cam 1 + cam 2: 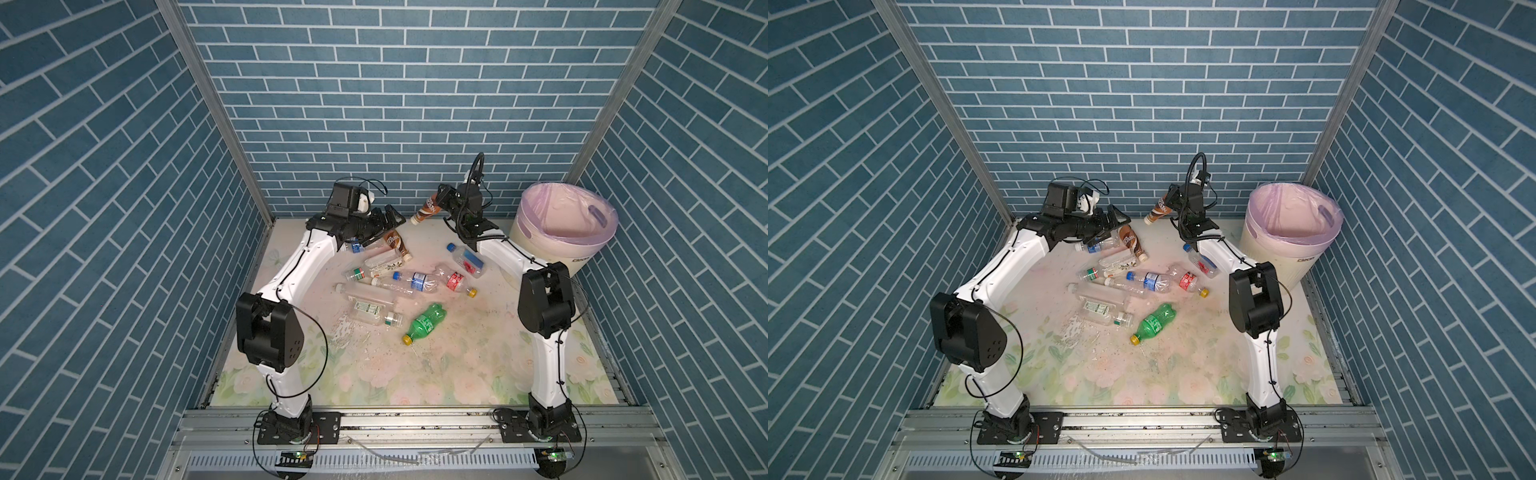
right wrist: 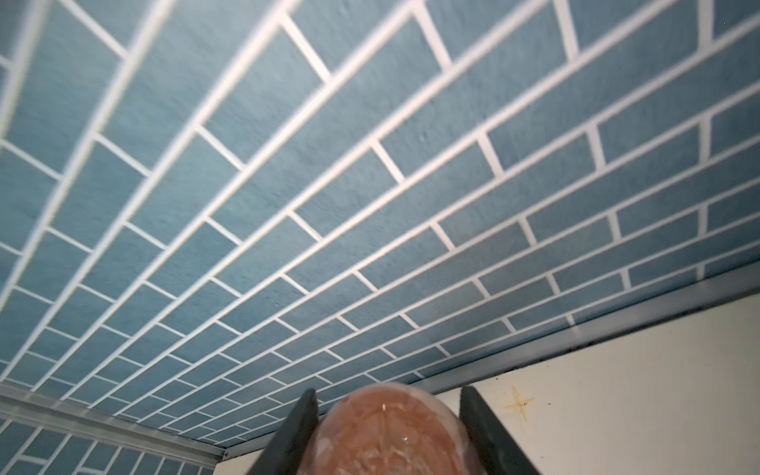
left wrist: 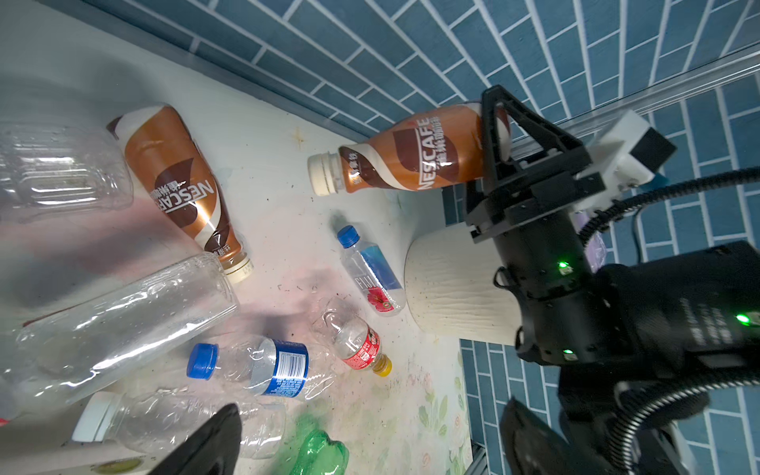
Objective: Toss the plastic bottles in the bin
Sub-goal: 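Lift the Nescafe bottle with the right gripper and swing it over the bin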
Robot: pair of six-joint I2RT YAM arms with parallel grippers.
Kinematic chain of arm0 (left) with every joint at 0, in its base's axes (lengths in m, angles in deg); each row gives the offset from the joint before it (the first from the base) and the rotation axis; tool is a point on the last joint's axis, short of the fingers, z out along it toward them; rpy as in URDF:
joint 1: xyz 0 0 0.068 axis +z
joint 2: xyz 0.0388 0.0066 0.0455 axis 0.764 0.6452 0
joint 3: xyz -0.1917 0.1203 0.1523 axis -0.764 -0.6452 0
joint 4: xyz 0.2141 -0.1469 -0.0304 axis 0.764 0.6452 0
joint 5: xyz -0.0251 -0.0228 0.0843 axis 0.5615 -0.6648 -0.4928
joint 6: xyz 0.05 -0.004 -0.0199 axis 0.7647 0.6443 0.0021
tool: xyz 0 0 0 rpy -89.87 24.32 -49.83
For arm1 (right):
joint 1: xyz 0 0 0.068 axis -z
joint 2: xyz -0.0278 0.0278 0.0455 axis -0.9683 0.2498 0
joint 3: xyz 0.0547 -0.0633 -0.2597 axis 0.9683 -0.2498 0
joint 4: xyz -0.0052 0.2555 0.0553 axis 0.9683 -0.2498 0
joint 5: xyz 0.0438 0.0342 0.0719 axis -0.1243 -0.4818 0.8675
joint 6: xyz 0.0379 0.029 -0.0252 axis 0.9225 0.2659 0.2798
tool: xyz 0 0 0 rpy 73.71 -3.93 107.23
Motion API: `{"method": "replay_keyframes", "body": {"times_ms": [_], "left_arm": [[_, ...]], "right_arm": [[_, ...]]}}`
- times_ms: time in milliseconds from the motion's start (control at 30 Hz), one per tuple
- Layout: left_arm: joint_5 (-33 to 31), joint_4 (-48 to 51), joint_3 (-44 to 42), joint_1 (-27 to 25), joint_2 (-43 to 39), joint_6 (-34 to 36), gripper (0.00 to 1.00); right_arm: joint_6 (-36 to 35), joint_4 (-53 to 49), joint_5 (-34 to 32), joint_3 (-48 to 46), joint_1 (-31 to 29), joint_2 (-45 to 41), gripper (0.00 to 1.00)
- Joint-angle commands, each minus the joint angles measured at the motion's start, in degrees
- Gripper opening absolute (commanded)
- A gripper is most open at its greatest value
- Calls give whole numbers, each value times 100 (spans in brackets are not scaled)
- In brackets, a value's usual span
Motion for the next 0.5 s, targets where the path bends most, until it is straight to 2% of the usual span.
{"method": "replay_keyframes", "body": {"times_ms": [0, 167, 333, 467], "left_arm": [[-200, -44, 164, -145, -186, 176, 99], [-408, 214, 787, -508, -115, 285, 99], [-713, 489, 1375, -1032, 35, 477, 99], [-779, 520, 1647, -1437, 248, 459, 99]], "right_arm": [[-667, -696, -257, -28, -28, -675, 22], [-1258, -1525, -601, 159, -42, -1530, 21], [-1900, -2425, -1232, 366, -45, -2409, 19], [-2434, -2745, -1867, 204, -13, -3181, 15]]}}
